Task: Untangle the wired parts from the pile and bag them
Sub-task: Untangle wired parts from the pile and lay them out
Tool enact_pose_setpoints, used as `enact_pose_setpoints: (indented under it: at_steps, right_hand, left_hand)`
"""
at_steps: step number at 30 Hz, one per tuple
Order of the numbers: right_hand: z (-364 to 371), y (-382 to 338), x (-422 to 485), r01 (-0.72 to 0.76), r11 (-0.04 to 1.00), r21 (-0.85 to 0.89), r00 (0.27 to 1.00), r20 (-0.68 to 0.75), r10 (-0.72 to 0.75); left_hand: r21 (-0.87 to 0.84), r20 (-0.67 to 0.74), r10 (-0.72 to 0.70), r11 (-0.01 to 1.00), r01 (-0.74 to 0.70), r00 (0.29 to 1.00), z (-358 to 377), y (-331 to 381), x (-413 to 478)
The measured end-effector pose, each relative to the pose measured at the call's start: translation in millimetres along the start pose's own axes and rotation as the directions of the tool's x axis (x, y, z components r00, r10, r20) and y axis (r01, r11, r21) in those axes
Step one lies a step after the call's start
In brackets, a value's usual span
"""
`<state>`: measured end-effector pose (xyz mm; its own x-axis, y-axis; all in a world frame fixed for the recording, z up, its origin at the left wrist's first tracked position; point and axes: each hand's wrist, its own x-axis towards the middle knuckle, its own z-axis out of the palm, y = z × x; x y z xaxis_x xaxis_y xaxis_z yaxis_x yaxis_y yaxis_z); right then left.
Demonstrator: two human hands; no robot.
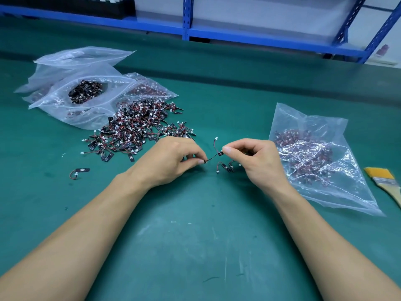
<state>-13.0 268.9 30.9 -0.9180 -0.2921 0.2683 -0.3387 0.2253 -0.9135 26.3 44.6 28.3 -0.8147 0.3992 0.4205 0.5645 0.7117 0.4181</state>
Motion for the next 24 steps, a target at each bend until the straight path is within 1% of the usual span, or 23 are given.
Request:
enact_pose_setpoints:
  at_steps: [3,8,11,13,16,19,20,22,24]
  right_hand:
    - [1.8,-0.2,-1.1,0.007,1.000,0.008,1.000,0.017,-0.007]
    - [1.9,0.1,-1.9,0.051,0.997,0.052,0.999,-0.017,-0.051]
    - [2.0,-1.6,-2.9,0.087,0.995,0.045,0.996,-0.014,-0.087]
    - [1.4,-2.2,-3.1,0.091,0.995,0.052,0.996,0.017,-0.092]
    - [3.3,-2.7,-3.9,0.058,0.993,0.101,0.995,0.077,-0.066]
    - [1.4,-1.7,-3.0,0.015,0.988,0.156,0.999,0.044,-0.022]
    - [-0.3,-2.2,-2.8,-0.002,0.983,0.182,0.999,0.052,-0.007]
    - [-2.8,-3.2,-2.6,-0.024,0.976,0.217,0.997,0.079,0.007]
    - [-5.5,-2.5,-1.2,-0.014,0.977,0.214,0.998,0.055,0.003]
  left_hand:
    - [-0.007,0.005,0.002,1.000,-0.002,1.000,4.1,4.3,0.6]
    - [-0.020,0.013,-0.013,1.000,0.014,1.000,5.5,6.1,0.3]
    - [-0.016,-0.008,-0.024,1.000,0.024,1.000,5.8,6.4,0.4]
    - [-0.007,-0.031,-0.032,0.999,0.032,0.999,5.7,6.3,0.1]
    - [-0.006,-0.046,-0.023,1.000,0.023,0.999,6.3,6.5,-0.9]
    - [-0.008,-0.050,-0.040,0.999,0.039,0.998,7.3,3.7,-0.8]
    - [-0.004,-0.060,-0.045,0.999,0.044,0.997,7.1,1.7,-0.5]
    - [0.000,-0.101,-0.052,0.999,0.052,0.994,6.2,-2.1,-0.5]
    - [-0.015,-0.155,-0.078,0.997,0.076,0.985,5.2,-5.7,-1.1]
